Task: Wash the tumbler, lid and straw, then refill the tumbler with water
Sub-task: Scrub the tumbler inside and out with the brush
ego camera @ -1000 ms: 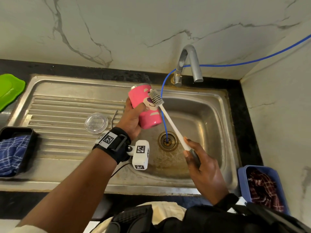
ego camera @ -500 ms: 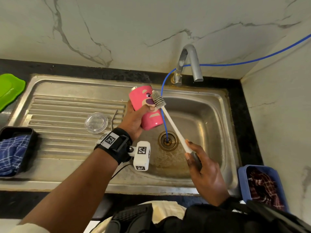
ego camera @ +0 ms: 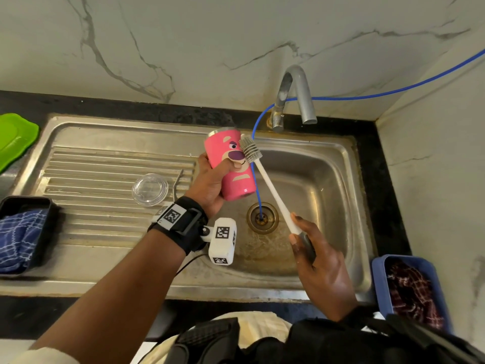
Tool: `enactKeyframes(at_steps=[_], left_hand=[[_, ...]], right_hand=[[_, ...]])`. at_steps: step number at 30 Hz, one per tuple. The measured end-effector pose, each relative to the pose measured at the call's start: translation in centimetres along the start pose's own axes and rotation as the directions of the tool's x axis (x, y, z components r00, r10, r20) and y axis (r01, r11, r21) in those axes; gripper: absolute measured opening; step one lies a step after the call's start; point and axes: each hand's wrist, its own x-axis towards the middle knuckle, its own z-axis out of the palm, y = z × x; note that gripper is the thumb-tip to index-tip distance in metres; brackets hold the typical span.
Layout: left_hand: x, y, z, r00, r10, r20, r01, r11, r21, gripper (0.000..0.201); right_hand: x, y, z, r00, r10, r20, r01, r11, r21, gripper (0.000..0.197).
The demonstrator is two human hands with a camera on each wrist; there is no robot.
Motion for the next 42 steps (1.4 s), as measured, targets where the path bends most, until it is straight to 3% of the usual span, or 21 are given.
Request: enactKeyframes(at_steps=[7, 13, 20, 25, 28, 35, 39, 40, 42], left_hand=[[-0.6, -0.6, 1.3, 0.997, -0.023, 0.070, 0.023, 1.000, -0.007, 0.069], [-0.1, 0.1, 0.4, 1.000, -0.017, -0.006, 0.017, 1.000, 0.016, 0.084], [-0.3, -0.8, 1.2, 0.996, -0.077, 0.043, 0.075, 0.996, 0.038, 0.061], [0.3, 0.4, 0.6, 0.999, -0.031, -0.019, 0.031, 1.000, 0.006, 0.094], [0.4, 0.3, 0.2, 0.999, -0.031, -0.036, 0.032, 0.999, 0.018, 0.079], [-0.6, -0.7, 1.8, 0.997, -0.041, 0.070, 0.041, 0.999, -0.001, 0.056], [-0.1, 0.4, 1.0, 1.000, -0.002, 0.014, 0.003, 0.999, -0.048, 0.093], [-0.1, 0.5, 0.9, 1.000, -0.001, 0.000, 0.001, 0.999, -0.049, 0.095], [-0.4, 0.1, 0.9, 1.000, -0.004, 0.011, 0.004, 0.999, -0.034, 0.080]], right_hand=[[1.7, -0.6, 0.2, 1.000, 0.015, -0.025, -0.015, 1.000, -0.025, 0.039], [0.1, -0.6, -0.1, 1.000, 0.001, 0.007, -0.001, 1.000, 0.001, 0.040], [1.3, -0.6, -0.5, 1.000, -0.002, -0.005, 0.002, 1.000, -0.003, 0.039], [0.3, -0.4, -0.3, 1.000, -0.013, 0.021, 0.012, 1.000, 0.013, 0.039], [0.3, -0.7, -0.3, 0.999, -0.025, 0.020, 0.025, 1.000, 0.013, 0.038], [2.1, -0.6, 0.1, 1.000, -0.011, -0.019, 0.011, 1.000, -0.003, 0.039], [0.8, -0.9, 0.0, 0.999, -0.046, 0.011, 0.046, 0.999, 0.004, 0.038], [0.6, -0.9, 0.0, 0.999, -0.047, 0.013, 0.046, 0.999, 0.004, 0.038], [0.7, -0.7, 0.1, 0.999, -0.044, 0.001, 0.044, 0.999, -0.001, 0.037]])
